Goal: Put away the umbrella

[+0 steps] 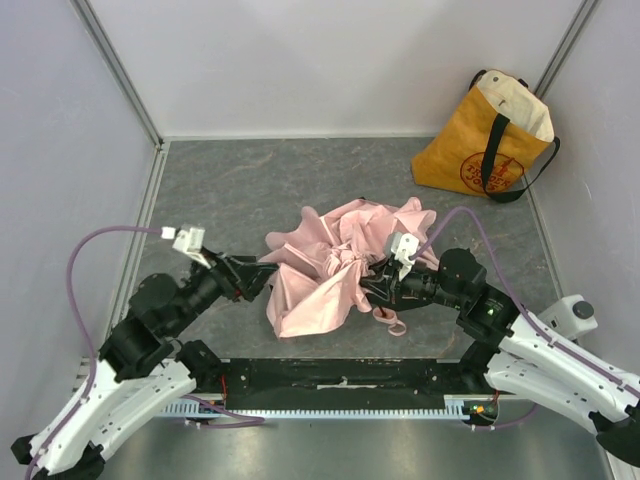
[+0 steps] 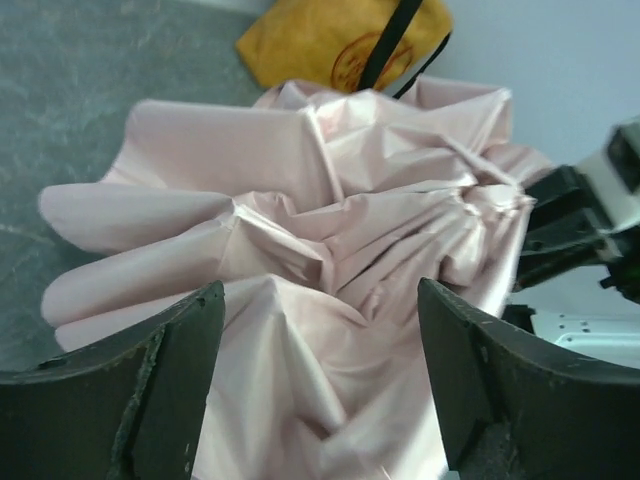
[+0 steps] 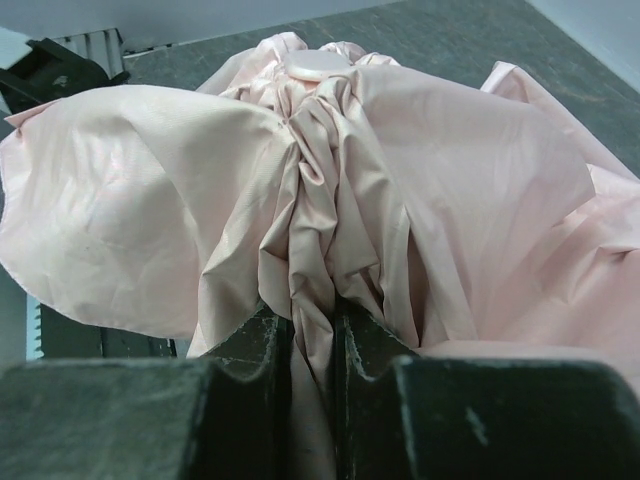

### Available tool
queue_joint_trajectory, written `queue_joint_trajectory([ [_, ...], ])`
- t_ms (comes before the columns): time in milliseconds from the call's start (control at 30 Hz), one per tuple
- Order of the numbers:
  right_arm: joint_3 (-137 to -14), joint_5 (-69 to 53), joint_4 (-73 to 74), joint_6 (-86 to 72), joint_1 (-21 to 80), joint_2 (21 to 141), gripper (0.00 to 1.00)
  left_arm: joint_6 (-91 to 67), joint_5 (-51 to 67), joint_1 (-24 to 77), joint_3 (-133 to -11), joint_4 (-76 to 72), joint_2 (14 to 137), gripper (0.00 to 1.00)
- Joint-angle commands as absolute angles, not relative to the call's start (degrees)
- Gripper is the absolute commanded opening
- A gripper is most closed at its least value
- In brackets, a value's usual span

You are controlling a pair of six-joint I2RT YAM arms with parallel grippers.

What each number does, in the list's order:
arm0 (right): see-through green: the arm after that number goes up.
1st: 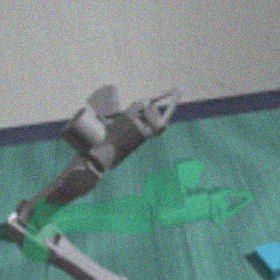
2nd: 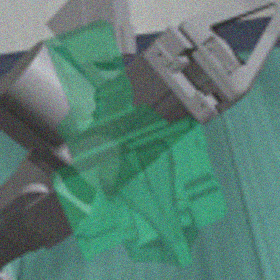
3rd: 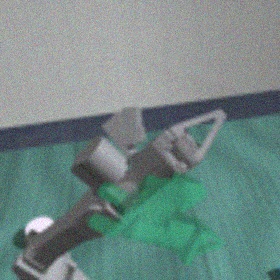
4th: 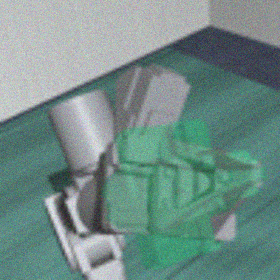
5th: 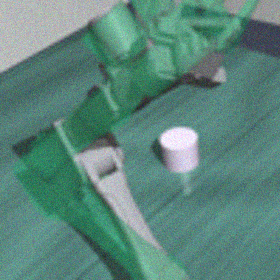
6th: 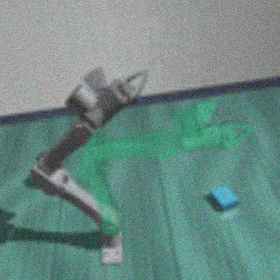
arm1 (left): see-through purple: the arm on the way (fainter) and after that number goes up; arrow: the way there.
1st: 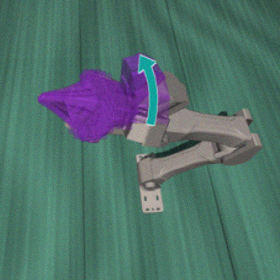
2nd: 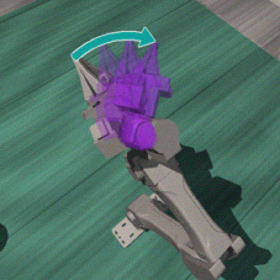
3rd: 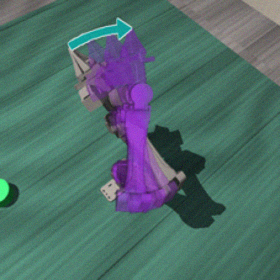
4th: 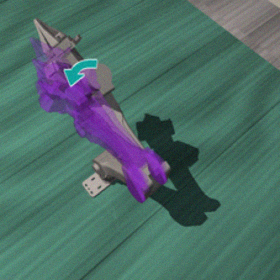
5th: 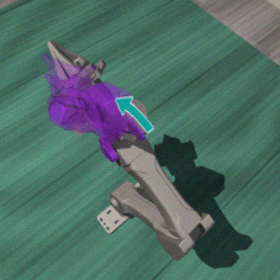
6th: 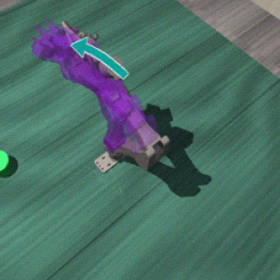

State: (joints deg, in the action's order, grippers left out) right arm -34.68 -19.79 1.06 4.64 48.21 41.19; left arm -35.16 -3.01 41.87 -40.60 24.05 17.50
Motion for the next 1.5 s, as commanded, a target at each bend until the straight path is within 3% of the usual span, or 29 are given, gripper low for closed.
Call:
queue_joint_trajectory([
  [0, -35.7, -25.4, -11.7, 6.7, 48.1, 41.4, 0.00, -39.7, -0.8, 41.8, -41.2, 21.4, 25.0, 0.86],
  [67, -36.2, -26.5, -12.5, 6.4, 48.1, 42.4, 0.00, -39.7, 2.6, 41.9, -39.9, 17.5, 25.7, 0.95],
  [233, -36.6, -28.1, -14.4, 4.8, 48.1, 43.0, 0.00, -38.0, -3.0, 42.0, -38.8, 16.4, 24.2, 0.96],
  [400, -36.3, -25.3, -15.9, 2.6, 48.1, 43.3, 0.00, -36.6, 2.1, 42.0, -33.1, 5.3, 21.3, 0.97],
  [500, -36.6, -25.8, -15.6, 1.8, 48.1, 43.3, 0.00, -34.4, 3.3, 41.9, -32.5, 4.7, 20.1, 0.87],
  [600, -37.7, -27.0, -14.1, 2.2, 48.0, 43.8, 0.00, -31.3, 0.2, 41.9, -29.6, 3.0, 14.3, 0.85],
  [767, -38.2, -28.6, -13.4, 2.1, 47.9, 43.6, 0.00, -29.0, -7.8, 41.9, -26.4, 1.6, 6.2, 0.96],
  [867, -38.3, -28.7, -13.8, 1.7, 47.8, 43.4, 0.00, -29.5, -8.0, 41.9, -27.2, 0.8, 10.8, 0.99],
  [1033, -39.3, -26.1, -15.0, 0.1, 47.5, 44.8, 0.00, -31.2, 3.1, 41.9, -29.9, -4.3, 22.6, 0.96],
  [1267, -41.1, -25.5, -19.1, -4.9, 47.2, 50.8, 0.00, -36.1, 11.8, 41.9, -23.3, -23.4, 23.6, 0.94],
  [1467, -40.9, -25.9, -21.5, -6.7, 47.2, 52.0, 0.00, -35.2, 11.3, 41.9, -28.1, -20.5, 27.0, 0.91],
])
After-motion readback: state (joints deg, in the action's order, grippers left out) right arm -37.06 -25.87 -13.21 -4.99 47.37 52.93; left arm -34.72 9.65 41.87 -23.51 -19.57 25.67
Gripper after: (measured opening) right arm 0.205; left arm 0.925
